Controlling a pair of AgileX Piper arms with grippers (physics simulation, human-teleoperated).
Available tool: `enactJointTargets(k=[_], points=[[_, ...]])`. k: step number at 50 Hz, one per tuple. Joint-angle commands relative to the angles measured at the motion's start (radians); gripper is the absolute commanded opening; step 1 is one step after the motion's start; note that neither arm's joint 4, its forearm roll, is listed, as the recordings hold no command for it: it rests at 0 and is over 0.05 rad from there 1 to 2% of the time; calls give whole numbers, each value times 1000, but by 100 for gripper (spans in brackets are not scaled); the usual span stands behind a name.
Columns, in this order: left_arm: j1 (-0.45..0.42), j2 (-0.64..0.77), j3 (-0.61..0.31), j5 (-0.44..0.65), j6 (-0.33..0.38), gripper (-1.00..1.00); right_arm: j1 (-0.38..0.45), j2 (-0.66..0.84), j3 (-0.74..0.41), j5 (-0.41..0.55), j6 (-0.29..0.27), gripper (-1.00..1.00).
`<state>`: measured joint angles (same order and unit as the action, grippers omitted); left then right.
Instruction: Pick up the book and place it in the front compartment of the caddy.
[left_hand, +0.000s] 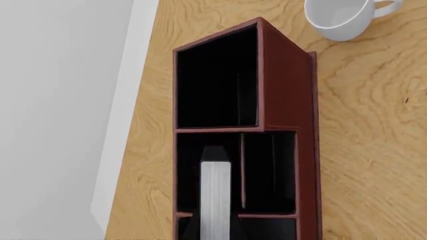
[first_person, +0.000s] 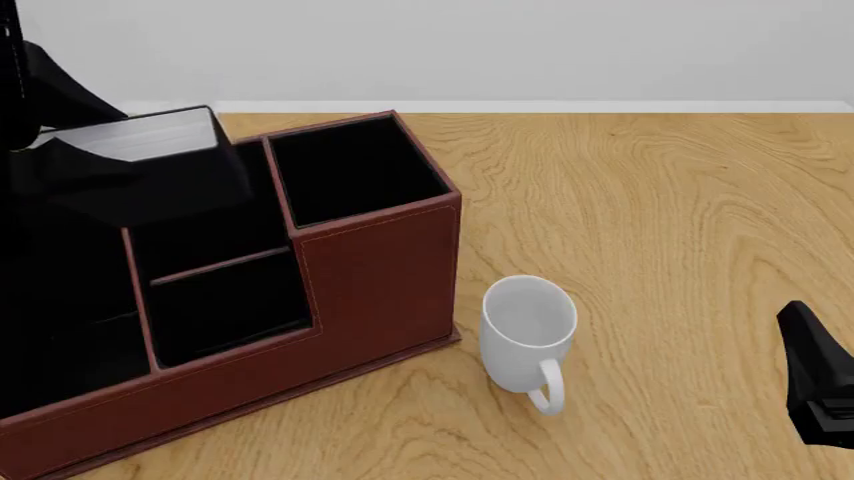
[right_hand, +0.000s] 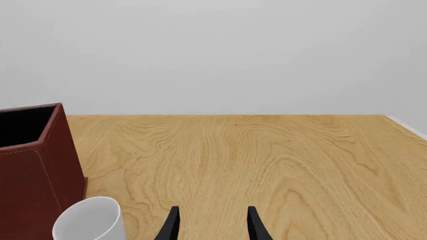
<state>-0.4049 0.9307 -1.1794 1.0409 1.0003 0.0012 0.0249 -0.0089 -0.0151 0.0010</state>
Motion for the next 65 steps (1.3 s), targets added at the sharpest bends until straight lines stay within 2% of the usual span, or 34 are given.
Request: enactJointTargets(k=[1, 31, 65], points=[[14, -12, 19, -27, 26, -100, 0, 0, 0, 0, 0, 100], [10, 23, 82, -107, 4, -100, 0, 0, 0, 0, 0, 100], [13, 10, 142, -145, -16, -100, 0, 0, 0, 0, 0, 100]])
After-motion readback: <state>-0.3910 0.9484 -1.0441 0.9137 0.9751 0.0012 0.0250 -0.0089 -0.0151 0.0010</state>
